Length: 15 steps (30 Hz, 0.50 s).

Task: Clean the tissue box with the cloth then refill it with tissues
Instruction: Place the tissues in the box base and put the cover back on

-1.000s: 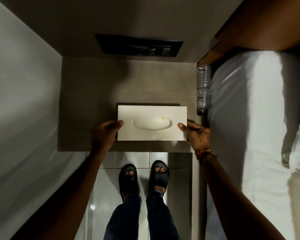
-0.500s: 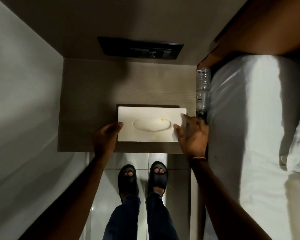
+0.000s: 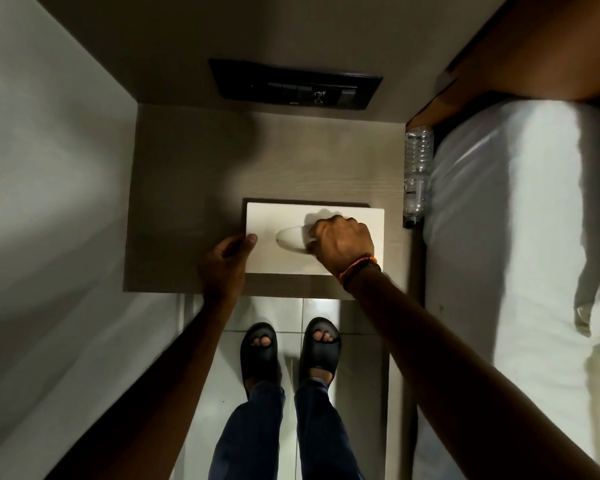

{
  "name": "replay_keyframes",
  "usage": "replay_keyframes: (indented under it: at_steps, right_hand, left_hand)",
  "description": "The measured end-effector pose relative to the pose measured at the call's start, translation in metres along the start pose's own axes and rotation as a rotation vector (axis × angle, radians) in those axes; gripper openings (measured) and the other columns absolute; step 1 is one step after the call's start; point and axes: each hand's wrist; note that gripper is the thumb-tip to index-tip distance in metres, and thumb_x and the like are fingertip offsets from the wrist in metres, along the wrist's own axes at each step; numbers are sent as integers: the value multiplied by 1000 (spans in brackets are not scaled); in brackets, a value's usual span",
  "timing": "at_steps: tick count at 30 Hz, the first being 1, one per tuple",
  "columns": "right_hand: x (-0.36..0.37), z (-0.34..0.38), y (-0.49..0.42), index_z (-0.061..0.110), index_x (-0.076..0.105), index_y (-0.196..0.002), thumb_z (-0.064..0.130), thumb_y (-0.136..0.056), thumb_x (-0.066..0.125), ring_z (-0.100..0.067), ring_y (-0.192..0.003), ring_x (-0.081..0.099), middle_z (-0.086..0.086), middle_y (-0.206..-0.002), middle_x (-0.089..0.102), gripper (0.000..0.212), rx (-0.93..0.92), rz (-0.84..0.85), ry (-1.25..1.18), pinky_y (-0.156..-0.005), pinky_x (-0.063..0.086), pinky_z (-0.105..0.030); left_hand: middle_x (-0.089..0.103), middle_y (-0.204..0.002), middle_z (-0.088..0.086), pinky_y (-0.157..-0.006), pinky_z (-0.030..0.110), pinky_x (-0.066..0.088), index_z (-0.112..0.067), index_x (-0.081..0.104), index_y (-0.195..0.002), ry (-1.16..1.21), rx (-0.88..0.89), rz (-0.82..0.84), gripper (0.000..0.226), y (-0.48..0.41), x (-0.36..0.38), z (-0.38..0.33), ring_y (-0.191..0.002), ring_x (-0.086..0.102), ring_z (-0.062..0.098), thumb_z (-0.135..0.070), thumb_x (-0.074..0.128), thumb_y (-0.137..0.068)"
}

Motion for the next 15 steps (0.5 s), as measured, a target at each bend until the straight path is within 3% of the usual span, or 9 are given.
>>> replay_keyframes:
  at_steps: [3, 8, 11, 15]
  right_hand:
    - [3, 4, -2, 15, 71, -98, 29, -95, 54, -37, -85, 69, -13, -95, 73, 22, -47, -2, 41, -71, 48, -35]
    - [2, 6, -6, 13, 70, -101, 30, -98, 52, -39, -90, 69, -15, -101, 73, 26, -83, -5, 36, -76, 50, -37]
    - [0, 7, -8, 14, 71, -104, 30, -97, 52, -38, -92, 68, -13, -103, 73, 25, -123, 15, 43, -79, 51, -37]
    - [-4, 6, -8, 20, 69, -109, 34, -99, 49, -34, -96, 68, -8, -105, 73, 26, -203, 17, 102, -81, 51, -36]
  left_hand:
    - [74, -92, -11, -71, 22, 54, -23, 76, -110, 8, -5, -3, 41, -1, 1, 2, -87, 69, 6, -55, 71, -85]
    - [75, -91, -11, -75, 30, 58, -25, 75, -107, 13, -9, 23, 36, -5, 1, 2, -88, 71, 9, -53, 72, -85]
    - [72, -85, -17, -71, 25, 58, -28, 75, -106, -39, 25, 11, 36, -4, 0, 2, -80, 68, -1, -56, 70, -85]
    - [72, -87, -12, -73, 29, 57, -24, 75, -109, -87, 54, 3, 37, -5, 1, 0, -83, 68, 6, -55, 68, -88]
Point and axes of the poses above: each hand's wrist, its own y-axis away from the middle knuckle, its own x-axis out of the palm, z = x × y
